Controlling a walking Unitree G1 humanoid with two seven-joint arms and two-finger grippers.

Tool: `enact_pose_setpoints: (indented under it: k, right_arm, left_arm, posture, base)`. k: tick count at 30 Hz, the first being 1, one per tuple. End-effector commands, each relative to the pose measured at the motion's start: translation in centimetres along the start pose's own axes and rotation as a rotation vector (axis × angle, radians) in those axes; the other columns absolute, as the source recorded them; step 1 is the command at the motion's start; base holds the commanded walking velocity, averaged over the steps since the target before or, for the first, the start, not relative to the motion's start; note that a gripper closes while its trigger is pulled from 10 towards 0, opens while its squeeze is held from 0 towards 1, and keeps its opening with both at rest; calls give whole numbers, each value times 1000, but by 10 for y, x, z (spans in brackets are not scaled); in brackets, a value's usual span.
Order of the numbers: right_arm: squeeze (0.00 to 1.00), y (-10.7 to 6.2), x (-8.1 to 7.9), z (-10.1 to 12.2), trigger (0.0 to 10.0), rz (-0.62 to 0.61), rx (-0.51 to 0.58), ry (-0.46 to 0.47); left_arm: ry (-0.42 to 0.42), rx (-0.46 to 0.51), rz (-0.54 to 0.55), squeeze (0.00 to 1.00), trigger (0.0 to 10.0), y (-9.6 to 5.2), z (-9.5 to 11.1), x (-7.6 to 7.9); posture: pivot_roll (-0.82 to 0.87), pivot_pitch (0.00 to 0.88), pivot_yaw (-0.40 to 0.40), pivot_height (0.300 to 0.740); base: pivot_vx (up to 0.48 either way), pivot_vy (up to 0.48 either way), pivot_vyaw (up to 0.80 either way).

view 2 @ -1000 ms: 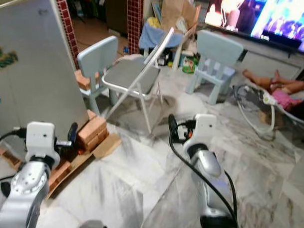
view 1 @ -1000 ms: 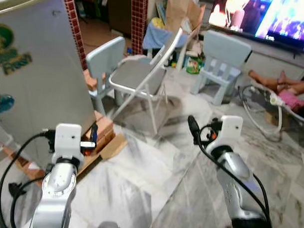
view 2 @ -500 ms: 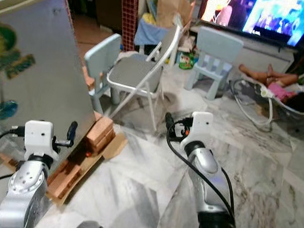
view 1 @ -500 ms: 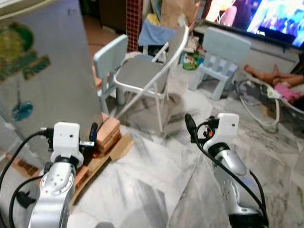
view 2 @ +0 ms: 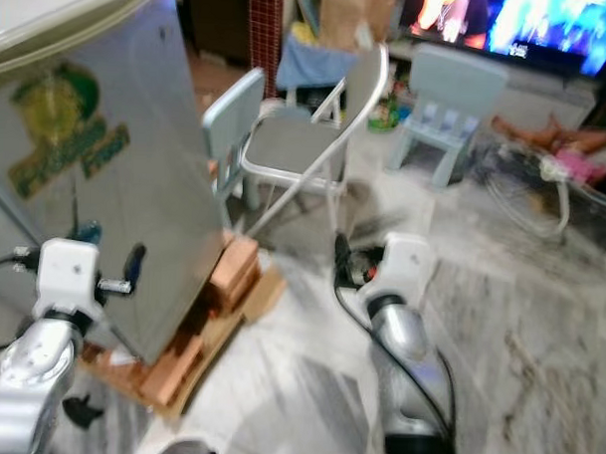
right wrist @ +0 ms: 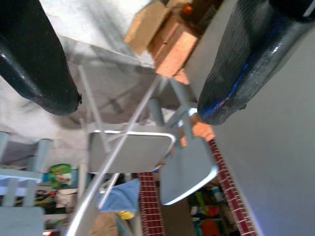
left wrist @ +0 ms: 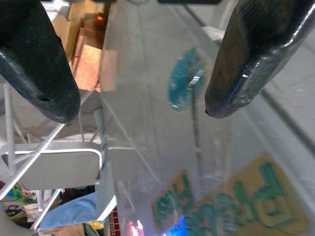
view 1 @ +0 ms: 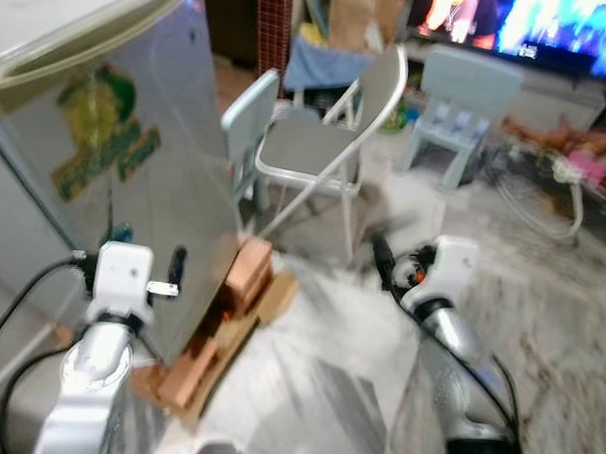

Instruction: Restocking fridge

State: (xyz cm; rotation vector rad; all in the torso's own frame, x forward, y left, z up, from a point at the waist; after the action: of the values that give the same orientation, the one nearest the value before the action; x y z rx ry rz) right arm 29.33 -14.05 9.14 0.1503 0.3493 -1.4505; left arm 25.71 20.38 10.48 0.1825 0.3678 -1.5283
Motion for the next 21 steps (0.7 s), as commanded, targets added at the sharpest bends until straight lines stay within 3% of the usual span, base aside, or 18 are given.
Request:
enact_pose_setpoints:
  k: [1, 6, 12, 21]
  right_arm:
    - [0, -4, 10, 3, 10000, -36, 7, -11]
    - [0, -3, 8, 1, 10000, -8, -11, -26]
    - [0, 8, 3, 6, 10000, 23, -10, -42]
    - [0, 9, -4, 3, 10000, 43, -18, -42]
  left_arm:
    - [-12, -17, -34, 0, 10000, 2, -2, 7]
    - [-23, -16, -26, 0, 10000, -1, -3, 6]
    - [-31, -21, -13, 0, 10000, -7, -4, 8]
    - [-33, -22, -27, 0, 10000, -10, -5, 7]
  posture:
    - [87, 0, 20, 740]
    - [100, 0, -20, 740]
    - [117, 0, -44, 740]
    - [124, 0, -52, 740]
  base:
    - [0, 0, -475]
    - [0, 288, -622]
    - [0, 480, 0]
    - [0, 480, 0]
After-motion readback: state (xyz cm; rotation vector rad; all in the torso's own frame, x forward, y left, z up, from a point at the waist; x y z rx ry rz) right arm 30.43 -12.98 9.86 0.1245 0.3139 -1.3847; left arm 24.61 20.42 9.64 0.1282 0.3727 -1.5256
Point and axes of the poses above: a point about 5 cm out from each wrist's last joint towards the gripper, its own y axis pointing out of the wrist towards the gripper, its own z axis along the axis of the wrist's last joint, x = y × z, the point moved 2 cm from there along y, pointing out of the wrist towards the gripper, and after that the axes turned 6 degrees about y, right-handed, at the moved point
